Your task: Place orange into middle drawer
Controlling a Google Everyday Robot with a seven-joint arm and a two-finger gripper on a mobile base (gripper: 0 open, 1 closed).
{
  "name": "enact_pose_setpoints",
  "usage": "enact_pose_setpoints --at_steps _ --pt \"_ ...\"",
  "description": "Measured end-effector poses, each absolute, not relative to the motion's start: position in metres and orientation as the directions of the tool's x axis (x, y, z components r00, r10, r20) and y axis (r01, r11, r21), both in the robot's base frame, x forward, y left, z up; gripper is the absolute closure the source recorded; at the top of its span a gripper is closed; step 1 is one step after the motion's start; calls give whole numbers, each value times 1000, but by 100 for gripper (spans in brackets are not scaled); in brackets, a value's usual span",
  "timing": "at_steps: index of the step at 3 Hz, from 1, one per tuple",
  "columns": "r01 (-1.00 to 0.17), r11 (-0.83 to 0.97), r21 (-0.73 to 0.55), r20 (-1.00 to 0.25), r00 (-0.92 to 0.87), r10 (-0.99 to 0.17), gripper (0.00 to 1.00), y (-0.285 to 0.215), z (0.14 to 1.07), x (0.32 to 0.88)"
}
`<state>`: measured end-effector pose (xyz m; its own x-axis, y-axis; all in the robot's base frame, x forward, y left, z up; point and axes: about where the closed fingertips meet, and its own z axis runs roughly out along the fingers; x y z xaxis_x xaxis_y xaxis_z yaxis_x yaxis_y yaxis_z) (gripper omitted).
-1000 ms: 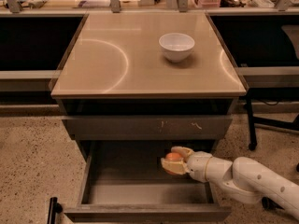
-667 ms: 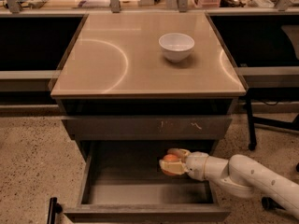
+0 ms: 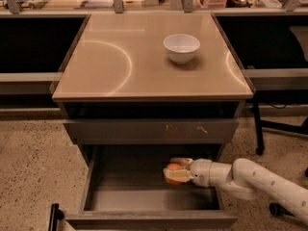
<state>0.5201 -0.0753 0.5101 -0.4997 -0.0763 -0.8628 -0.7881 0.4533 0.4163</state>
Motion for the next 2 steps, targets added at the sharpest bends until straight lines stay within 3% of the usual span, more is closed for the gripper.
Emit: enact_pose_setpoints --at_steps 2 --pt "-785 431 445 -848 -524 -79 100 -73 500 521"
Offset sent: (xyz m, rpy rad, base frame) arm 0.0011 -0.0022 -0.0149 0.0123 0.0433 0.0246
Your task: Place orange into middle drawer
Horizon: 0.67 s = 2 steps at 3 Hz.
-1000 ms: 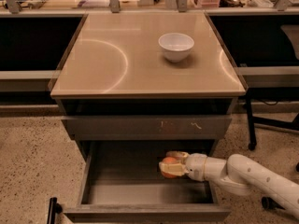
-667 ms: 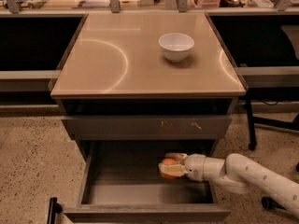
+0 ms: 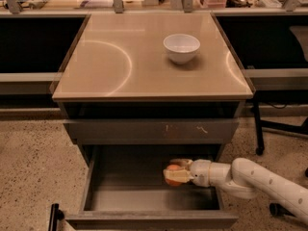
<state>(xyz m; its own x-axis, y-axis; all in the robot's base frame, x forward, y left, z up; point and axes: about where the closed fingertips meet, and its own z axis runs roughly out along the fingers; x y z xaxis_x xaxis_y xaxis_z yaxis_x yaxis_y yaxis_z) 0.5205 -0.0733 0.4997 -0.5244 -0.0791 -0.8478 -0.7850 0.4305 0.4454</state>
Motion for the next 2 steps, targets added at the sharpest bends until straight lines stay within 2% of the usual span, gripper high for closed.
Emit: enact_pose_setpoints --at_steps 2 --pt "-814 505 286 -778 -505 -374 100 -29 516 490"
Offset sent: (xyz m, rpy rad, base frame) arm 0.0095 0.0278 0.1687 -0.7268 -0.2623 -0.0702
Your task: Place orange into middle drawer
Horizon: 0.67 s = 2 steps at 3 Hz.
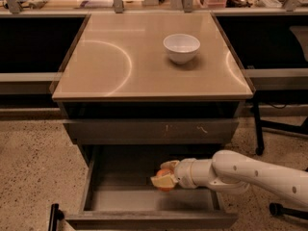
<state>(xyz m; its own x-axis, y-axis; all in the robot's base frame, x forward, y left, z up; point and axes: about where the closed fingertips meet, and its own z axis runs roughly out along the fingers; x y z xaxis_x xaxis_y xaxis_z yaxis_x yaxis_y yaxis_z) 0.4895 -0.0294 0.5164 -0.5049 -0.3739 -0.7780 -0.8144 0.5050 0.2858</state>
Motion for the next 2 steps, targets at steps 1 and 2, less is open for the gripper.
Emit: enact_pose_setpoints --at_steps 1,2 --pt "-806 560 194 -780 -473 -410 81 -40 537 499" --pt "-806 560 192 -781 -471 -410 58 -40 538 500"
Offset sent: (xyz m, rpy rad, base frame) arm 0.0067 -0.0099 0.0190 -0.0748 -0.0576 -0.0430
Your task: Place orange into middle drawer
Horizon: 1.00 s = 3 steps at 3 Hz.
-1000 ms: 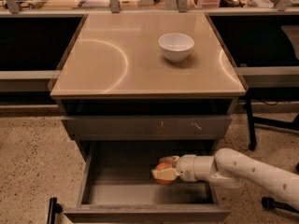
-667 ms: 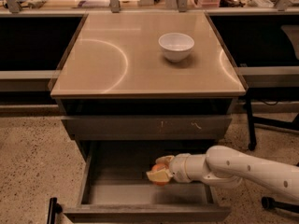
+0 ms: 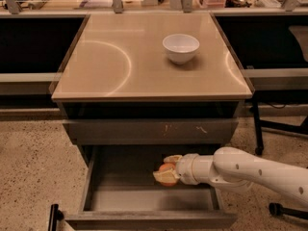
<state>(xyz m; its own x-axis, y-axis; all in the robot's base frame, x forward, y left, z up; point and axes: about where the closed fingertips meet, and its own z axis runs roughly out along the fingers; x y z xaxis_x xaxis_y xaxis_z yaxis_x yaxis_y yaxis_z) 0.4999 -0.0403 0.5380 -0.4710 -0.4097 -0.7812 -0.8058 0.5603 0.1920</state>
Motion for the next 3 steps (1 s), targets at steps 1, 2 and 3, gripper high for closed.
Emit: enact_pose_setpoints --at_steps 1,2,3 --pt "-801 550 235 -785 -490 -378 35 -41 524 503" --pt "-807 511 296 -802 -500 -326 11 -38 508 509" --pt "-807 504 308 -802 -505 -318 0 -36 506 509"
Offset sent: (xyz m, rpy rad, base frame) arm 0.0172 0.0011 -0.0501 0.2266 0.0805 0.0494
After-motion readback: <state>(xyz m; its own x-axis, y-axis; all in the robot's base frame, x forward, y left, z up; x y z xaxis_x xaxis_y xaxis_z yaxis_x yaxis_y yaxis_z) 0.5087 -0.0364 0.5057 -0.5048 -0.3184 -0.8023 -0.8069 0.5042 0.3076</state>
